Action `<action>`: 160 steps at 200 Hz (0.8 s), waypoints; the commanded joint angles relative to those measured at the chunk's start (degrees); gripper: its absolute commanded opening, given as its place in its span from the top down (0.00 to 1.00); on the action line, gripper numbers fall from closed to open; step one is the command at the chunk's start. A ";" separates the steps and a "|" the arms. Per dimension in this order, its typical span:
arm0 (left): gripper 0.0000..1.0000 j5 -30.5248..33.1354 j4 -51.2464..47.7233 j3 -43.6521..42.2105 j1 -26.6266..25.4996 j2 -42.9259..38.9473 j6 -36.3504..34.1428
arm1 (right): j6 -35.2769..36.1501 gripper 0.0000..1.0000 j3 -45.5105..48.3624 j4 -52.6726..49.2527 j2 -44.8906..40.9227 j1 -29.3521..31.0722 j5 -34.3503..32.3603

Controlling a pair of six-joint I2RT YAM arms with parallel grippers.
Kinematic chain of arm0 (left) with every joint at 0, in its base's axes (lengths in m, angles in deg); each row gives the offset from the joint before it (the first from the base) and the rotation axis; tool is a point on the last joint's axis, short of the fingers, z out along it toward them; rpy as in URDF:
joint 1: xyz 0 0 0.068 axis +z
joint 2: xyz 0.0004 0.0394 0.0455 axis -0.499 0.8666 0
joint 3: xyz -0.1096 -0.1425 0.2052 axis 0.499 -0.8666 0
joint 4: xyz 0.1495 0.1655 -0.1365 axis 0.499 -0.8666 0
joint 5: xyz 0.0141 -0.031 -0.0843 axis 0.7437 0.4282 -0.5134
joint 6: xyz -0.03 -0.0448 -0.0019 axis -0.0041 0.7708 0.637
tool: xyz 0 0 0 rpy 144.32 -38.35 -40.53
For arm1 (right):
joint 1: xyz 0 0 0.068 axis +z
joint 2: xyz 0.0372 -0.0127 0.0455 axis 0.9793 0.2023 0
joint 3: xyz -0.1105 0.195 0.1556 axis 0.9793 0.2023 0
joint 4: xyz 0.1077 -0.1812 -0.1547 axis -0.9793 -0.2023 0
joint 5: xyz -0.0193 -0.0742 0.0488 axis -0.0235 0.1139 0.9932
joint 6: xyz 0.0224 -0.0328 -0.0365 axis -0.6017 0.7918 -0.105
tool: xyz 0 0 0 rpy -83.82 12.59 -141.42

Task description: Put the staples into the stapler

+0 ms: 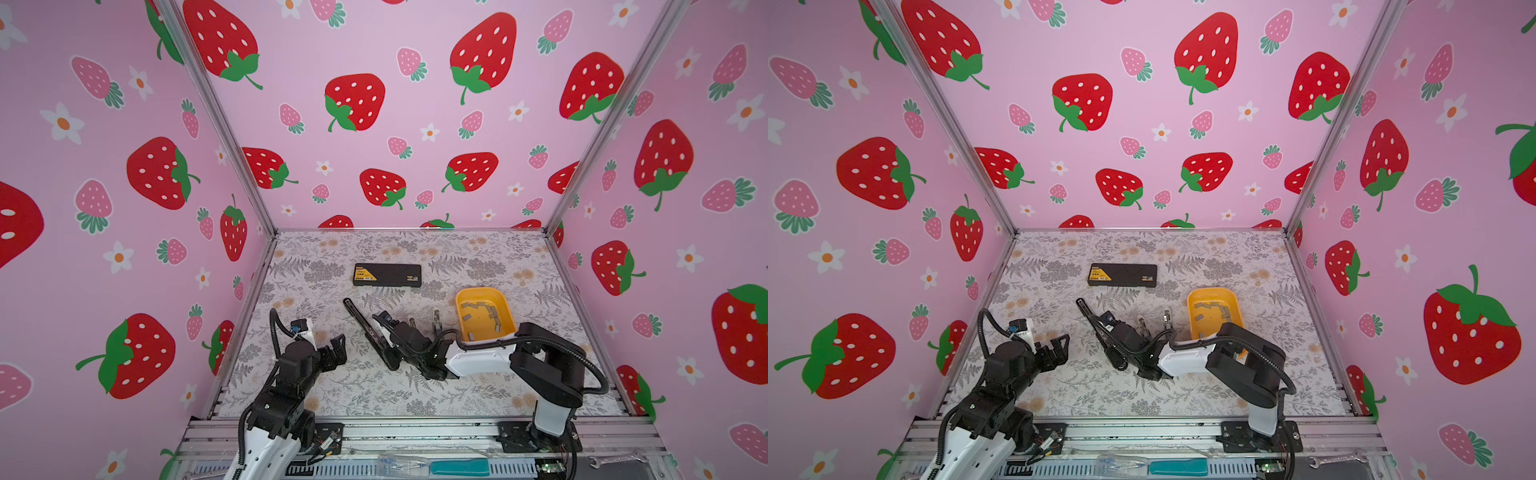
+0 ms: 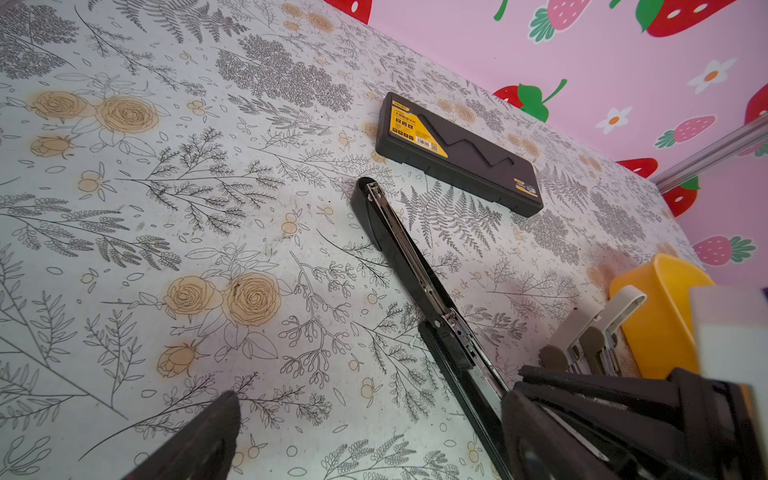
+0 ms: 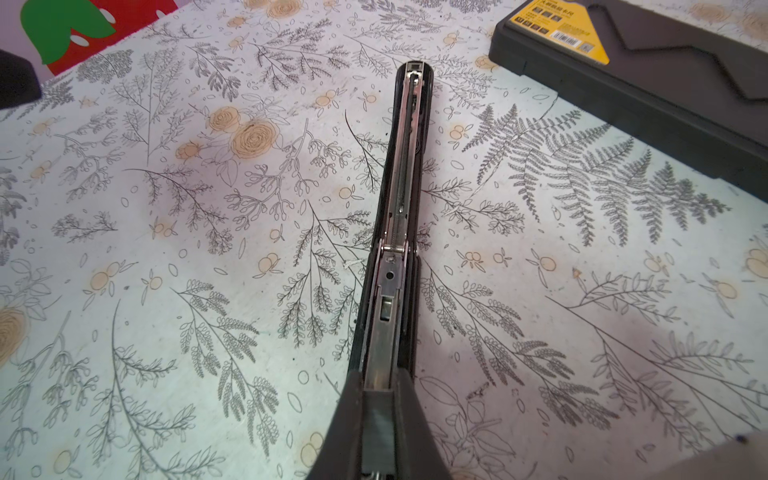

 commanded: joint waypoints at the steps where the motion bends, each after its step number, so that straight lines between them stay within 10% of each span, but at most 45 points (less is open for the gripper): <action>1: 0.01 1.11 -1.02 -0.34 0.26 -0.31 0.72 | 0.14 0.94 -0.50 -0.18 -2.23 0.39 -1.25; 160: 0.01 1.02 -1.02 -0.35 0.27 -0.37 0.74 | -0.37 0.94 -1.74 -0.36 0.01 0.47 0.07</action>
